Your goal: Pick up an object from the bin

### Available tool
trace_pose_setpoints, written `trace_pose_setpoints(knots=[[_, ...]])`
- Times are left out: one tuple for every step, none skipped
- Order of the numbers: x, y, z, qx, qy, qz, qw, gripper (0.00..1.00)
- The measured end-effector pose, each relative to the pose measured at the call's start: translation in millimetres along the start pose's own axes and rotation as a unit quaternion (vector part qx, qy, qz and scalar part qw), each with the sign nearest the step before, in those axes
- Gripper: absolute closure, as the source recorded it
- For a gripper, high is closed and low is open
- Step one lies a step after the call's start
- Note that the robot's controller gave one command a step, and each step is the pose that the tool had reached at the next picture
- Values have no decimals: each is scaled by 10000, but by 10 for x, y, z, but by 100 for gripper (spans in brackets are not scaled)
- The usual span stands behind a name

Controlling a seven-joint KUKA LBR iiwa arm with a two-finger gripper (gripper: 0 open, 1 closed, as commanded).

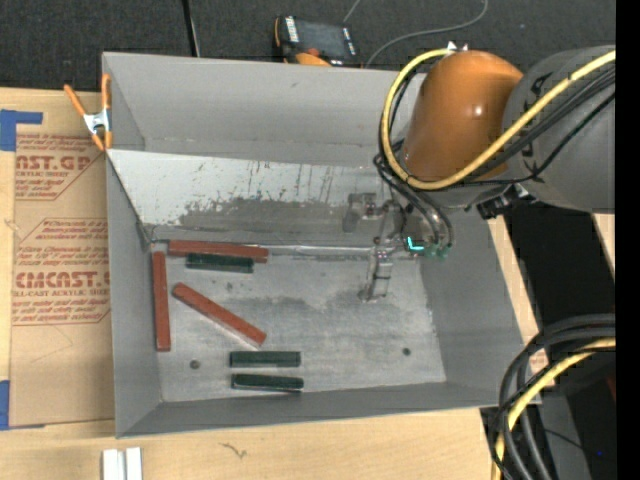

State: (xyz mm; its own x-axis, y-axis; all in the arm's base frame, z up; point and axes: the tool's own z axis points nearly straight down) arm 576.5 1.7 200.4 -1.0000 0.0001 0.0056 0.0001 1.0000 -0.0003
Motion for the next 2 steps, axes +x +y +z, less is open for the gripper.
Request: trace_pose_setpoints(knots=[[172, 554, 571, -15, -3, 275, 9996, 0], [613, 1108, 1328, -6, 7, -1184, 9930, 0]])
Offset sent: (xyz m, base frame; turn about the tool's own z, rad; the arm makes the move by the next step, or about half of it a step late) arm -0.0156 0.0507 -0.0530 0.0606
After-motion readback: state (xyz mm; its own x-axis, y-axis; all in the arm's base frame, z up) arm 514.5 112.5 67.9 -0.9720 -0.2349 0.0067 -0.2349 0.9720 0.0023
